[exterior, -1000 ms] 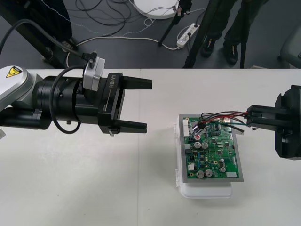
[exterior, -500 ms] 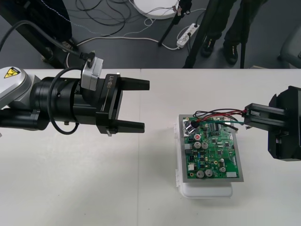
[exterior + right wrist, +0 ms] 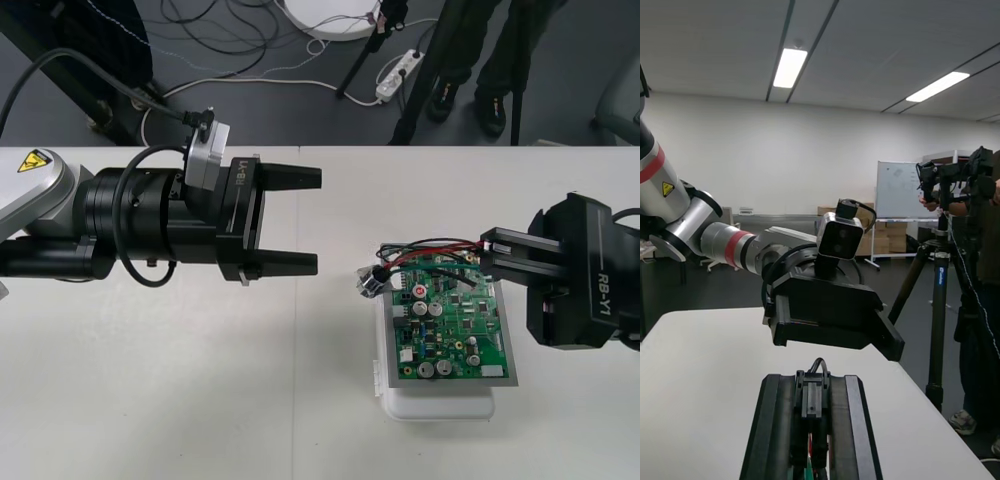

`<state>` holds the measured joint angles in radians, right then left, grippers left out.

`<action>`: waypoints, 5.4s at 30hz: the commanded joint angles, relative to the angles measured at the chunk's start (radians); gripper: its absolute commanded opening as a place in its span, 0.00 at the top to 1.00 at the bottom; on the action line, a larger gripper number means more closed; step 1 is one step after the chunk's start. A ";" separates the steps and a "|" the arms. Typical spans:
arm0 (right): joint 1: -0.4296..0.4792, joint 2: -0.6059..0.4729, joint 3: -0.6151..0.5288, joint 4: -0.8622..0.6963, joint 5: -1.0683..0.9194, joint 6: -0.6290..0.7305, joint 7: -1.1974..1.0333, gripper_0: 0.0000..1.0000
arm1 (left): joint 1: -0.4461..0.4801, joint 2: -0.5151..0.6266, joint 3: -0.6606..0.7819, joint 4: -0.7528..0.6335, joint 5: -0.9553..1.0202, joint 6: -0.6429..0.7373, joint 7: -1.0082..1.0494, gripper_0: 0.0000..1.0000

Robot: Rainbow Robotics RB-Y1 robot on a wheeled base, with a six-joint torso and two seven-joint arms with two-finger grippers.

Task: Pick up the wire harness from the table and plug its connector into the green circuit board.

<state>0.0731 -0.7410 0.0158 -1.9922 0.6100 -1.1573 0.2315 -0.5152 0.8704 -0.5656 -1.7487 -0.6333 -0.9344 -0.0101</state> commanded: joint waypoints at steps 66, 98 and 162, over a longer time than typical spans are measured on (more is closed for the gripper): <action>-0.226 0.111 0.260 -0.023 0.168 0.263 0.003 1.00 | -0.048 -0.045 -0.011 -0.097 0.052 0.019 -0.008 0.00; -0.225 0.126 0.277 -0.065 0.194 0.309 -0.012 1.00 | -0.078 -0.034 -0.013 -0.098 -0.020 0.019 -0.011 0.00; -0.225 0.134 0.277 -0.065 0.191 0.311 -0.015 1.00 | -0.078 -0.036 -0.013 -0.111 -0.011 0.020 -0.018 1.00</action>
<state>-0.1260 -0.6231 0.2740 -2.0154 0.8033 -0.8548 0.2411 -0.5512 0.8368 -0.5656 -1.8225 -0.6532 -0.9251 -0.0102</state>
